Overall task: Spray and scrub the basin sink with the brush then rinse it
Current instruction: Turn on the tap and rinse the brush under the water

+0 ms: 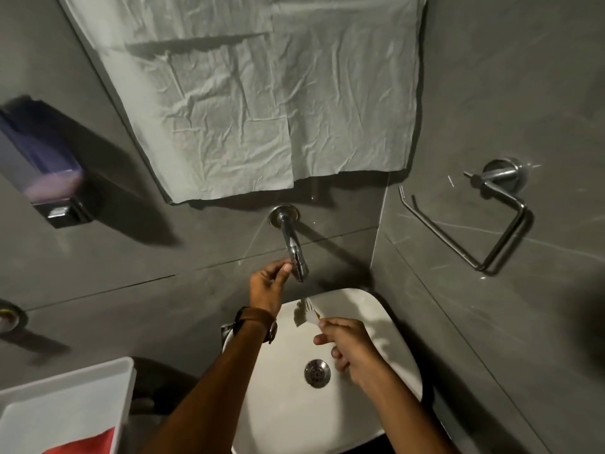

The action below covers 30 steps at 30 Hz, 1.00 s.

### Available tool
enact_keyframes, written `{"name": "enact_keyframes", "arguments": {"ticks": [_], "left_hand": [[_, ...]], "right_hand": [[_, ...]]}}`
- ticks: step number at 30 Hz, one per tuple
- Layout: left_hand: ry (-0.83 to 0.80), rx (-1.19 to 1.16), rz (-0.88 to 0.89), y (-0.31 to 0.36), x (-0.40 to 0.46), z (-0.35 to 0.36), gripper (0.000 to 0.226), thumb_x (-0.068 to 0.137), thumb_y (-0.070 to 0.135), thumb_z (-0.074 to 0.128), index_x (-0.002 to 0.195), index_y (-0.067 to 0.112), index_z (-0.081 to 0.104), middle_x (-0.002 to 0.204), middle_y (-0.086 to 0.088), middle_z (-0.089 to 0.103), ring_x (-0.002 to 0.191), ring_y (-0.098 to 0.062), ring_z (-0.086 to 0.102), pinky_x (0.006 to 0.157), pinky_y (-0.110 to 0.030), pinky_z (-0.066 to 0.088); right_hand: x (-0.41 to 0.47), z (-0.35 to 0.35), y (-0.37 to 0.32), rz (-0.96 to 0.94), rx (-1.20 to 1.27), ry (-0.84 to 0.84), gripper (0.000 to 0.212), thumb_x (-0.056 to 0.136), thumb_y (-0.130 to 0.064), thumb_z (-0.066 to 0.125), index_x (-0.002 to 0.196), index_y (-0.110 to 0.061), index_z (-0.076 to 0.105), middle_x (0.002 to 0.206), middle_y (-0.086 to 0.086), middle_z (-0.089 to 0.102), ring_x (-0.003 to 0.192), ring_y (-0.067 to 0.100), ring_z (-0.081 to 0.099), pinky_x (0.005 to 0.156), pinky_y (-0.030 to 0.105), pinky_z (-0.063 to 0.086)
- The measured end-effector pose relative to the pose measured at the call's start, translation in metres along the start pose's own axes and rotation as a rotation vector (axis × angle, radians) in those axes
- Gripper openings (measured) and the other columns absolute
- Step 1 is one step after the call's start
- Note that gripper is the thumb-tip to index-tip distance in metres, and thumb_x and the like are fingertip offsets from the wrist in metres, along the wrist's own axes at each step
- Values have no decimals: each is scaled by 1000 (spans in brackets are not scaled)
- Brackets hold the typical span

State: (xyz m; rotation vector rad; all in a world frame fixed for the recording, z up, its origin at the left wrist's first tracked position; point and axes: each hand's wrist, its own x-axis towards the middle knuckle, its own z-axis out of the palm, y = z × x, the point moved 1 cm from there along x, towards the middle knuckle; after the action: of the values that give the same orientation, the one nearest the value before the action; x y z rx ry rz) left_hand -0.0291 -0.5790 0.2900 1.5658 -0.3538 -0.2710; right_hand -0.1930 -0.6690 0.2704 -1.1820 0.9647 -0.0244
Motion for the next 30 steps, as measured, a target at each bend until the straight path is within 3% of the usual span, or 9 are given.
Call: {"name": "enact_keyframes", "arguments": {"ticks": [4, 10, 12, 16, 21, 24, 26, 28, 30], "left_hand": [[10, -7, -7, -1, 4, 1, 13, 92, 5, 61, 101, 4, 71, 94, -1, 74, 84, 3, 69, 80, -11, 51], [-40, 163, 54, 0, 15, -6, 9, 93, 14, 63, 93, 15, 72, 90, 2, 75, 88, -8, 70, 85, -21, 51], [-56, 229, 77, 2, 17, -10, 12, 94, 17, 63, 91, 22, 73, 92, 3, 75, 92, -13, 70, 87, -27, 52], [-77, 216, 62, 6, 13, -12, 15, 95, 27, 62, 94, 23, 76, 93, 5, 76, 95, -9, 71, 86, -20, 50], [-126, 253, 75, 14, 7, -14, 22, 91, 33, 65, 104, 18, 76, 96, 11, 74, 92, 5, 66, 77, -4, 45], [-136, 268, 90, 17, 7, -13, 24, 89, 30, 68, 106, 15, 75, 95, 11, 73, 88, 9, 65, 74, -2, 45], [-145, 270, 102, 17, 7, -12, 21, 89, 26, 69, 105, 14, 75, 94, 12, 73, 88, 8, 66, 76, -4, 46], [-142, 266, 107, 18, 6, -10, 22, 88, 23, 70, 106, 11, 75, 97, 9, 74, 92, 2, 67, 78, -6, 47], [-137, 268, 112, 18, 5, -9, 25, 88, 23, 70, 109, 9, 74, 100, 6, 74, 94, -1, 67, 78, -5, 47]], "right_hand": [[5, 5, -3, -5, 21, 13, 12, 99, -16, 63, 106, -13, 71, 73, 8, 75, 43, 11, 29, 41, 15, 19], [14, 7, -2, -92, -102, 64, 7, 95, -18, 67, 97, -17, 74, 70, 4, 76, 38, 10, 35, 39, 16, 23], [13, 7, -1, -160, -190, 87, 5, 89, -16, 73, 89, -19, 77, 69, 0, 78, 42, 10, 50, 41, 16, 33], [10, -2, 4, -256, -296, 159, 13, 75, -12, 80, 87, -19, 81, 87, -3, 81, 87, 16, 74, 83, 29, 58], [7, -15, 10, -302, -285, 154, 13, 76, -16, 81, 86, -24, 79, 88, -3, 82, 90, 16, 76, 89, 32, 59], [5, -16, 8, -293, -250, 138, 10, 77, -14, 79, 81, -23, 78, 83, -1, 82, 86, 16, 77, 83, 30, 57], [4, -14, 4, -262, -223, 117, 7, 81, -15, 77, 82, -22, 78, 76, -1, 81, 67, 4, 73, 63, 21, 51], [3, -13, -3, -222, -217, 99, 3, 87, -21, 74, 89, -22, 77, 72, -1, 80, 39, -1, 54, 40, 15, 37], [3, -11, -11, -183, -181, 78, 8, 91, -24, 70, 95, -19, 76, 73, 4, 80, 31, 4, 38, 34, 14, 26]]}}
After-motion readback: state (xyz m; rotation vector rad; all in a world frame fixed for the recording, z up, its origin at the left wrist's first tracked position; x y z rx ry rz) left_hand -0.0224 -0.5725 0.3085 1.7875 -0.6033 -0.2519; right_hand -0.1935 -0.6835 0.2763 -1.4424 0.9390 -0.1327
